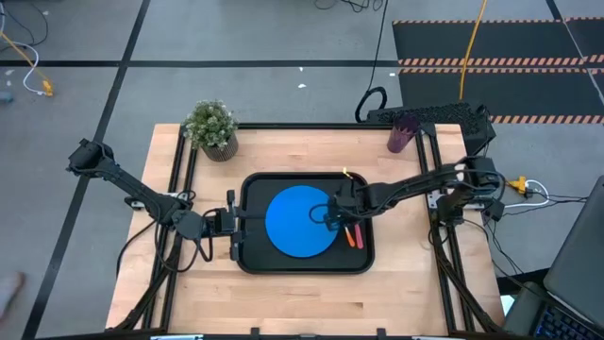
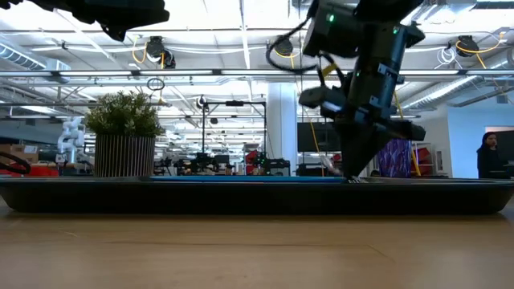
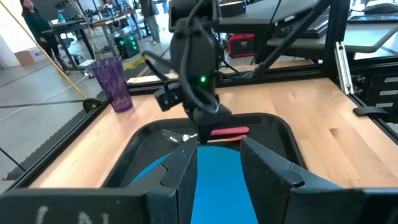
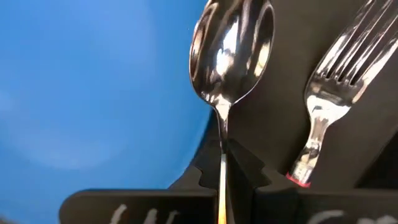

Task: Pick and place plate/cup/fork/spoon on tray
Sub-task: Put the orange spoon on the black tray between the blue plate and the pink fork

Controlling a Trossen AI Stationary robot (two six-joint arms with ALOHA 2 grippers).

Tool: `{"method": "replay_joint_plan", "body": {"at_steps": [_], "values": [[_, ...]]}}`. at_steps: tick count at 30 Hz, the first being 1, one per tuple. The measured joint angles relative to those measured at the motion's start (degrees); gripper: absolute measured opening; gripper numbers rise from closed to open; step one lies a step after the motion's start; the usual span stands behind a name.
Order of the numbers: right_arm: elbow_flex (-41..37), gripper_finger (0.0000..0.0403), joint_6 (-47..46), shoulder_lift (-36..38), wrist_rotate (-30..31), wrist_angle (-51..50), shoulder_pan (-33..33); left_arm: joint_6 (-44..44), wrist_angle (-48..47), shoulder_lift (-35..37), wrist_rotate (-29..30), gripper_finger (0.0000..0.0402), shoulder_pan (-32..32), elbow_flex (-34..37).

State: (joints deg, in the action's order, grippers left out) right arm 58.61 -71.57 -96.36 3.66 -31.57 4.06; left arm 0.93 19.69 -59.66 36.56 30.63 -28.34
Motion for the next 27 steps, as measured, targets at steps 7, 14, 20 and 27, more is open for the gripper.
{"method": "replay_joint_plan", "body": {"at_steps": [7,14,20,27], "values": [[0.0,0.0,0.3,-0.88,-0.74,0.23,-0.65,0.0,-0.26,-0.01,0.0,0.0126,0.0,0.0],[0.0,0.0019,-0.65,-0.87,-0.03,-0.22,-0.66,0.0,-0.44,0.0,0.0,0.0126,0.0,0.0],[0.0,0.0036,-4.42,-0.87,2.31,-1.88,-0.66,-0.05,-0.46,-0.01,0.0,0.0126,0.0,0.0],[0.0,0.0038,-8.76,-0.87,2.23,-1.72,0.09,-0.09,-0.62,-0.01,0.0,0.0126,0.0,0.0]]}}
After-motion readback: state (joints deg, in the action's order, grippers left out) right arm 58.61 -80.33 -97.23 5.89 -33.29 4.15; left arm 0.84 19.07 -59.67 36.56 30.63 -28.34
